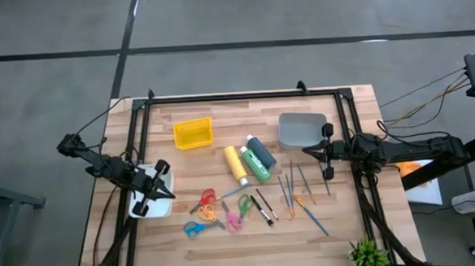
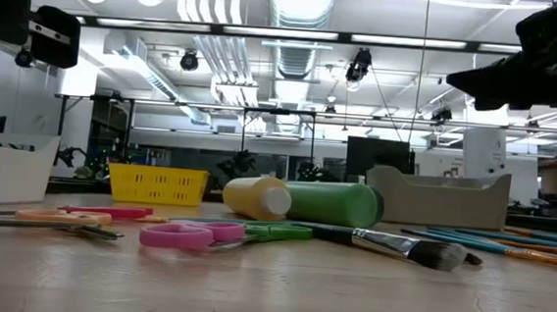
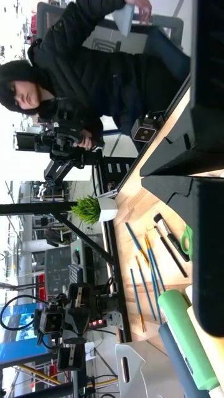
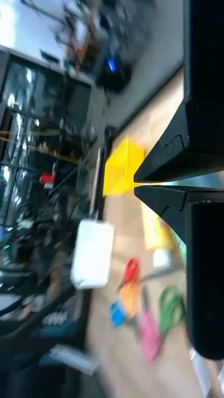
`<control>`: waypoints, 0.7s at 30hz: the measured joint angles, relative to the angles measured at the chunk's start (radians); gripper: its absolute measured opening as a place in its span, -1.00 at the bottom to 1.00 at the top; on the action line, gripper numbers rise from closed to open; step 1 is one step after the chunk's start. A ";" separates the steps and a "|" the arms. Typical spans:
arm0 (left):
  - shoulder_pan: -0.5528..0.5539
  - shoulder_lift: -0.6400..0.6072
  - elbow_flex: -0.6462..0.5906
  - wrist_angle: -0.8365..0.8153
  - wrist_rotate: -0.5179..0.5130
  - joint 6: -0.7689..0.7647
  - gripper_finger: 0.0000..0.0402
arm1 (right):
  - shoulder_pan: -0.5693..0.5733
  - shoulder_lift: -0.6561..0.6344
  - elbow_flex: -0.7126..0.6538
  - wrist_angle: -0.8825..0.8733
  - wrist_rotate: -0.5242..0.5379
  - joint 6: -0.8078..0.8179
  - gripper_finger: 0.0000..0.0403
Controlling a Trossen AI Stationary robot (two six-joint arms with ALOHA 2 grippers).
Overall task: Pick & Place Paint Supplies
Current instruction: Put the black acrylic paint bottle into the gray bin
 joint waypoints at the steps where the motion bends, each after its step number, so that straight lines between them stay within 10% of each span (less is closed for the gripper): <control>1: 0.000 0.000 0.000 0.000 0.000 0.000 -1.00 | 0.000 0.000 0.000 0.016 -0.026 0.058 -0.92; 11: 0.000 0.000 0.000 0.000 0.000 0.000 -1.00 | 0.000 0.000 0.000 0.322 -0.350 0.237 -0.93; 21: 0.000 0.000 0.000 0.000 0.000 0.001 -1.00 | 0.000 -0.001 0.000 0.578 -0.356 0.448 -0.92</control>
